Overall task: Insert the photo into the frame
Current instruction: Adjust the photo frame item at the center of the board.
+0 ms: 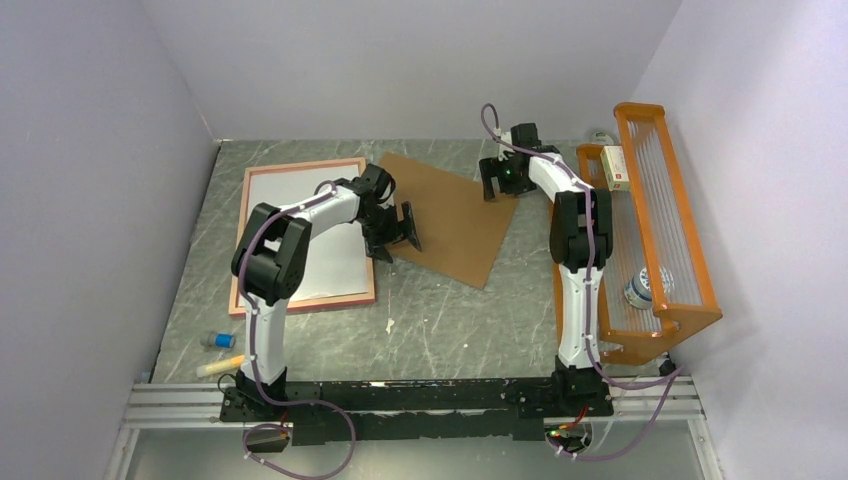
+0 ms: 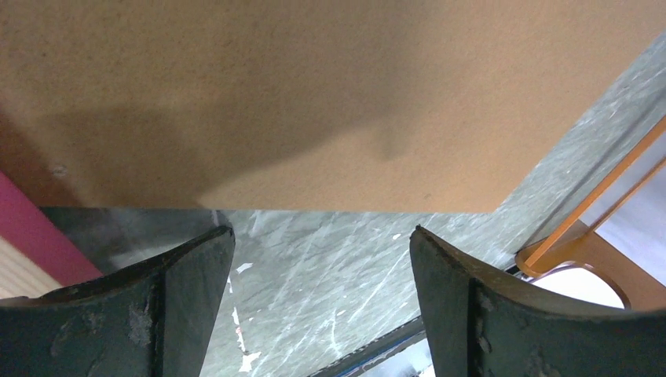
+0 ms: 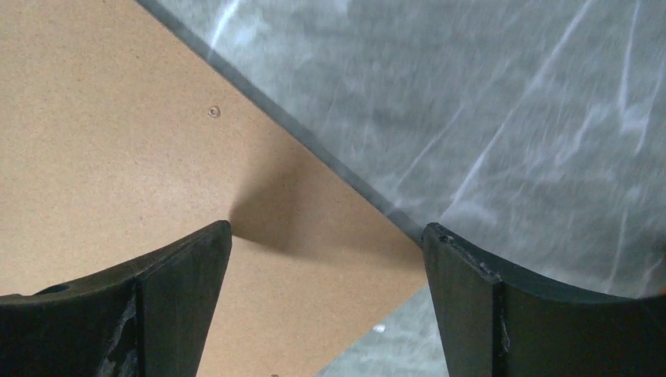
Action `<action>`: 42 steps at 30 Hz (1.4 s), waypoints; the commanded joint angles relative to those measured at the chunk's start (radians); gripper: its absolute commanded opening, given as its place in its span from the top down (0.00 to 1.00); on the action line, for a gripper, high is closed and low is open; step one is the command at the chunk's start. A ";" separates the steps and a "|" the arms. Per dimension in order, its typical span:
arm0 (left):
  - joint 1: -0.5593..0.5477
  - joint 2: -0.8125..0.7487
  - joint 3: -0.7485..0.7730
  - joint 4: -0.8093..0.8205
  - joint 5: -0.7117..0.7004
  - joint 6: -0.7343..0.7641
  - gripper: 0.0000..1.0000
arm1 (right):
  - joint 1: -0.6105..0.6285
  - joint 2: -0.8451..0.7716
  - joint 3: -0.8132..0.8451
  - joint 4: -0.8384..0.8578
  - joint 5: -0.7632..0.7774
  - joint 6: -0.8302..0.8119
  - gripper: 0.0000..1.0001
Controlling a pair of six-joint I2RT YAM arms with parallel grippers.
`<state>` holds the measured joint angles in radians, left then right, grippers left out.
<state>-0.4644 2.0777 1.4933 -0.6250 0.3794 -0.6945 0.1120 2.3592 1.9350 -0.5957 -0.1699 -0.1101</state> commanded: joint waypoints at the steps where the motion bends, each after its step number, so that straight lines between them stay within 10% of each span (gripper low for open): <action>1: -0.006 0.092 0.024 0.069 -0.033 0.010 0.10 | -0.014 -0.048 -0.096 -0.157 -0.014 0.135 0.06; 28: -0.006 0.169 0.044 0.126 0.025 0.045 0.11 | 0.210 -0.495 -0.868 0.101 -0.121 0.532 0.12; 42: -0.006 0.143 0.010 0.131 0.024 0.021 0.10 | 0.216 -0.509 -0.740 0.087 0.039 0.469 0.12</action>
<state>-0.4305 2.1113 1.5185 -0.6262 0.4480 -0.6945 0.2340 1.7908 1.1122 -0.5213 0.0597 0.3035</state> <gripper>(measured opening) 0.894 0.880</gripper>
